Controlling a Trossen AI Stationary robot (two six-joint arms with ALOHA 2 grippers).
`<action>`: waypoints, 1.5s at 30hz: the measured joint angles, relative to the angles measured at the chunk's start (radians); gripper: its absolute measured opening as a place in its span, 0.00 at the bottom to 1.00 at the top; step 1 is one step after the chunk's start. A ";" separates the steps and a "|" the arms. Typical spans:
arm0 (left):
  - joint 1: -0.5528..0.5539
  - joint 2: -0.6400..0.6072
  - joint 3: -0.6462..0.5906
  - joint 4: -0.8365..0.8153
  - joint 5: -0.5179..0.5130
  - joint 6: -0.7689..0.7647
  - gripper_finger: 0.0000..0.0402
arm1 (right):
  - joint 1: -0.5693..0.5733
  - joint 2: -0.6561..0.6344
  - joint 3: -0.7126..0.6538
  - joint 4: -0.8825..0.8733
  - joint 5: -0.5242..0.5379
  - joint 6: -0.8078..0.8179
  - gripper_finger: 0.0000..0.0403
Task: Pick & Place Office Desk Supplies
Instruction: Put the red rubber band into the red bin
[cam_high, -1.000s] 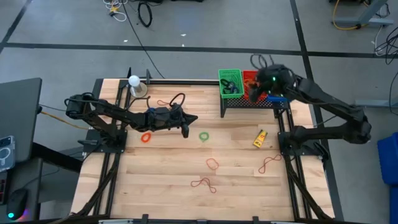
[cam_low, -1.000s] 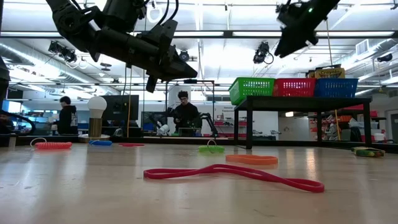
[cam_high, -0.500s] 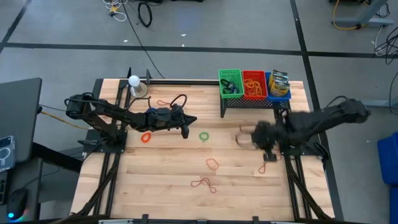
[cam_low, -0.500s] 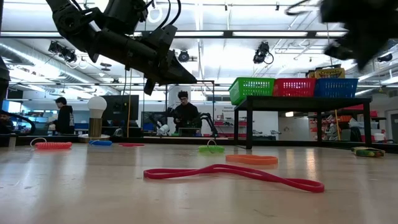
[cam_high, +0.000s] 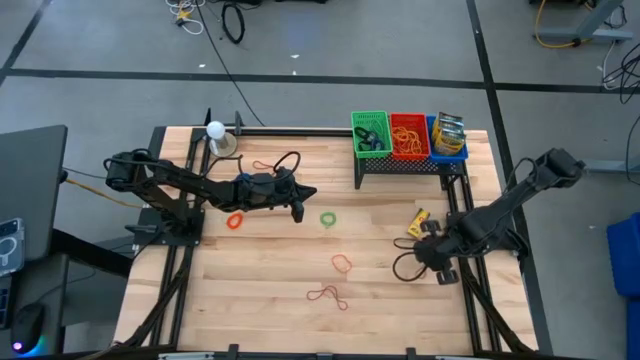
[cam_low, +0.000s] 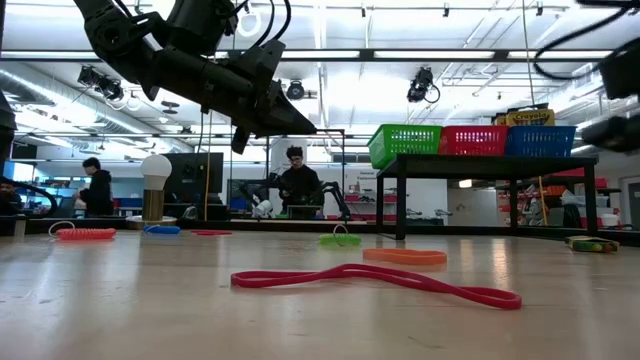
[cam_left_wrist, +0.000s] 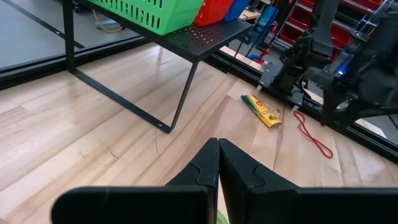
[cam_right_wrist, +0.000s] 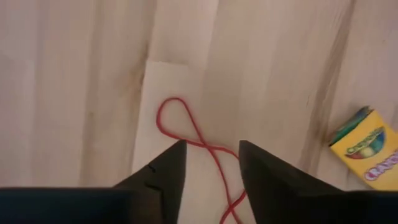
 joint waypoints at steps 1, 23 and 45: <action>0.000 0.000 0.000 0.000 0.000 0.000 0.03 | 0.000 0.012 -0.005 0.006 -0.003 0.001 0.40; 0.000 0.000 0.000 -0.001 0.000 0.011 0.03 | 0.001 0.348 -0.001 0.062 -0.003 -0.009 0.32; -0.079 0.000 0.001 -0.008 -0.061 0.008 0.03 | -0.007 0.353 0.193 0.240 -0.063 -0.016 0.01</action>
